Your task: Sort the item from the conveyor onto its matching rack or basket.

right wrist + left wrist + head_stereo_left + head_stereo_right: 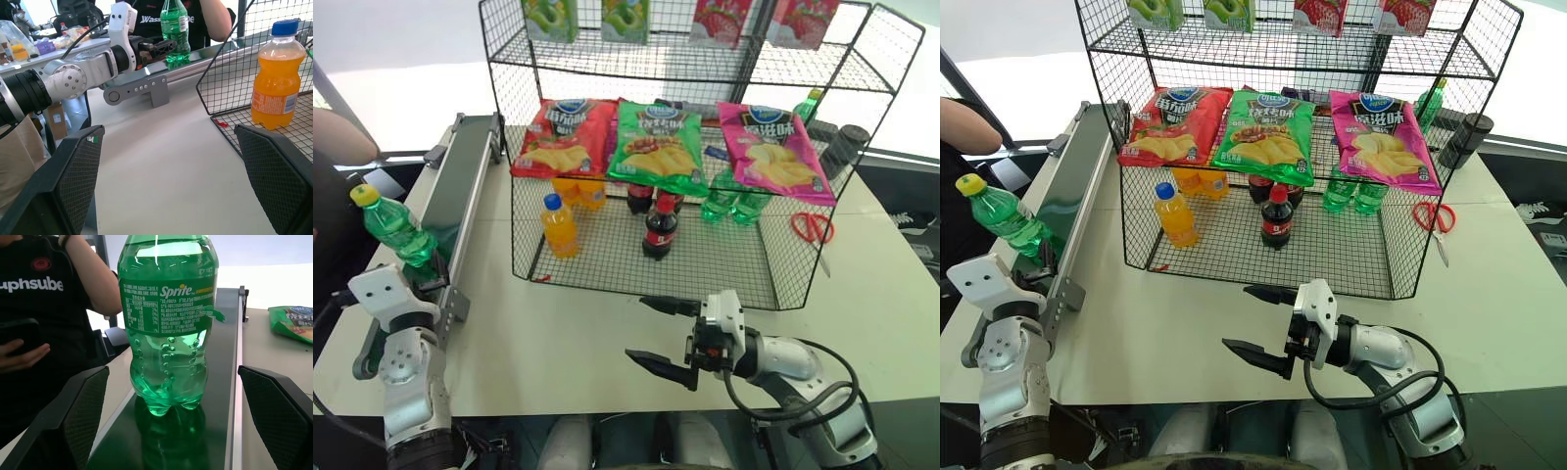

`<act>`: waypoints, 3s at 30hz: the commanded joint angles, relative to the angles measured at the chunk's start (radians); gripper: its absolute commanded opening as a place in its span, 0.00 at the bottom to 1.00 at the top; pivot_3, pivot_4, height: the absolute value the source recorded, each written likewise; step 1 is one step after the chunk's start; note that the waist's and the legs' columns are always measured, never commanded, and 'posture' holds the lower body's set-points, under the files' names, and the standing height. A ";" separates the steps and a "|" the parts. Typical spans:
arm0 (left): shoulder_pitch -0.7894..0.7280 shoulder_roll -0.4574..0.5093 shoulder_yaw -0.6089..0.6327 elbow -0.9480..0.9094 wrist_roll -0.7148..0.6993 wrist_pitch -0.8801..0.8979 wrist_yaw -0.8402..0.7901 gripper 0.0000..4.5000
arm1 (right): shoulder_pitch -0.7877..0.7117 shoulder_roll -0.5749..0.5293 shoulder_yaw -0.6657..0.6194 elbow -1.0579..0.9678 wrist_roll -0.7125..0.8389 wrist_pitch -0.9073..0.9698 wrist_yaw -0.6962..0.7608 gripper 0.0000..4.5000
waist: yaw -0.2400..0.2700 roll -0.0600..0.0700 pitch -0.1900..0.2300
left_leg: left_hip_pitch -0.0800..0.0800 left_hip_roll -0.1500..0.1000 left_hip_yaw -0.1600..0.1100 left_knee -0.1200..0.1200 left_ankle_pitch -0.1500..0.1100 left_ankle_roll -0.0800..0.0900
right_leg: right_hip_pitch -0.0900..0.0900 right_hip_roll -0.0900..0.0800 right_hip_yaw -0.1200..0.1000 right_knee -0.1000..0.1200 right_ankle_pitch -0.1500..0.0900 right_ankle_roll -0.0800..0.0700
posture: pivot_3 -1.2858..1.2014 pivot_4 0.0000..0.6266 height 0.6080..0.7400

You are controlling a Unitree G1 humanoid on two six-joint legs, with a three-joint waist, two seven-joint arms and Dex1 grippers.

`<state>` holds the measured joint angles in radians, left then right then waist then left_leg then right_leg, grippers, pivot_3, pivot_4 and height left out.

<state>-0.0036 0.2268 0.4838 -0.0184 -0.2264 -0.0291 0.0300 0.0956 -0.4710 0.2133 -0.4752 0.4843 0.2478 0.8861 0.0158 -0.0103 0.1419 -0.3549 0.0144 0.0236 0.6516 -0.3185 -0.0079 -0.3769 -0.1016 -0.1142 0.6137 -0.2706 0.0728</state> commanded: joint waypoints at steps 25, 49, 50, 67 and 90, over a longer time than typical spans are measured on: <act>0.042 0.102 -0.002 -0.138 -0.016 -0.068 -0.113 0.59 | 0.004 -0.012 -0.021 -0.052 0.023 0.009 -0.007 1.00 | 0.000 -0.005 0.002 | -0.001 0.000 0.000 0.000 0.000 0.000 | -0.001 0.000 0.000 0.000 0.000 0.000 | 0.52 0.24 0.92; -0.192 0.156 -0.690 -0.174 -0.187 0.133 -0.944 0.59 | -0.173 0.031 -0.114 -0.075 0.095 0.140 -0.155 1.00 | -0.002 0.005 0.006 | -0.002 -0.001 0.000 0.000 0.000 0.000 | -0.001 0.002 0.000 -0.001 0.000 0.000 | 0.52 0.24 0.92; -0.201 0.153 -0.693 -0.164 -0.185 0.130 -0.959 0.59 | -0.174 0.035 -0.116 -0.081 0.100 0.147 -0.164 1.00 | -0.003 0.005 0.006 | -0.002 -0.001 0.000 0.000 0.000 0.000 | -0.001 0.002 0.000 -0.001 0.000 0.000 | 0.52 0.24 0.92; -0.299 0.103 -0.721 -0.066 -0.138 0.084 -1.063 0.59 | -0.164 0.028 -0.106 -0.097 0.100 0.188 -0.193 0.82 | -0.001 0.005 0.006 | -0.001 0.000 0.000 0.000 0.000 0.000 | -0.001 0.004 0.000 0.000 0.000 0.000 | 0.52 0.24 0.92; -0.155 0.123 -0.605 -0.071 -0.097 0.052 -0.903 0.99 | -0.079 0.105 -0.279 0.054 -0.175 -0.049 -0.458 0.67 | 0.002 0.005 0.006 | -0.001 -0.001 0.000 0.000 0.000 0.000 | -0.001 0.004 0.000 0.000 0.000 0.000 | 0.52 0.24 0.92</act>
<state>-0.1574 0.3613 -0.1422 -0.0255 -0.3010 0.0314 -0.8981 0.0190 -0.3850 -0.0142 -0.4227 0.3493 0.2742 0.4831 0.0173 -0.0053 0.1483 -0.3562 0.0139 0.0234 0.6520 -0.3183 -0.0077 -0.3777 -0.0979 -0.1140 0.6138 -0.2703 0.0726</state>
